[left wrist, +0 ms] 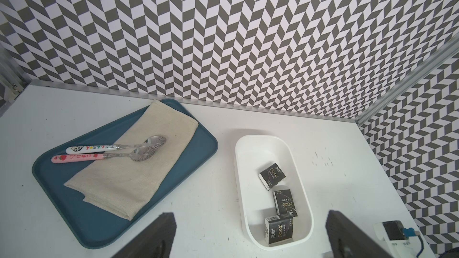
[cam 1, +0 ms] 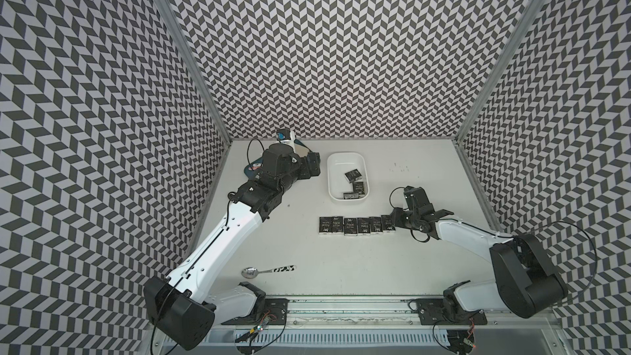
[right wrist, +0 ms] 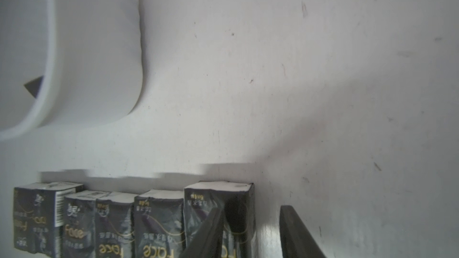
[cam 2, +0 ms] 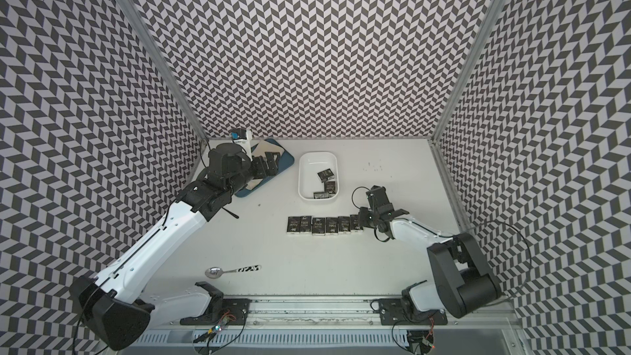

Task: Take the pocket tissues out of the storage box
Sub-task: Place the pocket tissues at the center of the board, then pick up the pocket tissues from the storage box.

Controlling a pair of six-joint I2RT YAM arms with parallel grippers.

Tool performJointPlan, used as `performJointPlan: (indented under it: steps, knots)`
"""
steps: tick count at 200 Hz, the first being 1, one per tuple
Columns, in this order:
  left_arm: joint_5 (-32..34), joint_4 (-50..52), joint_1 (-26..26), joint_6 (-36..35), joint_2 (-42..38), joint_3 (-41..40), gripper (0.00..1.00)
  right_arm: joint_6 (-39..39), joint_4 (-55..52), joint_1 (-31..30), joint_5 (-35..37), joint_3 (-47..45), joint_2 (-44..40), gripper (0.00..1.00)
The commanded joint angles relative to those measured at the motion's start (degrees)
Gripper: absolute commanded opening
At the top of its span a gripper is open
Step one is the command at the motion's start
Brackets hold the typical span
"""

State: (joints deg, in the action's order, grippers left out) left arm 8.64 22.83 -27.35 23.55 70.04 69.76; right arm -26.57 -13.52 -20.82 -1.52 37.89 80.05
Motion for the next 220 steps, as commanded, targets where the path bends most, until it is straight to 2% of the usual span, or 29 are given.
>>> performJointPlan:
  steps: [1,40,77,121,182,220]
  knots:
    - [0.79,0.94,-0.20,-0.78,-1.44,0.12,0.99,0.90,-2.91,0.12,4.75,5.37,-3.04,0.45]
    - [1.53,1.38,-0.24,-0.79,-1.62,-0.04,0.99,-0.91,-0.81,-2.91,2.26,14.24,0.31,0.48]
    - [2.44,1.86,-0.24,-0.79,-1.16,-0.62,0.99,-4.55,0.08,-10.49,3.98,28.51,11.40,0.50]
    - [3.60,2.17,-0.20,-0.79,-1.66,-1.82,0.99,-14.23,0.25,-14.06,3.88,43.30,26.32,0.50]
    - [4.12,2.57,-0.07,-2.55,-2.62,-1.49,0.99,-27.23,-3.48,-14.34,12.20,48.81,36.16,0.53]
    - [3.71,2.22,0.17,-2.81,-2.99,-1.81,0.99,-31.04,-2.56,-14.16,11.89,47.40,38.24,0.54]
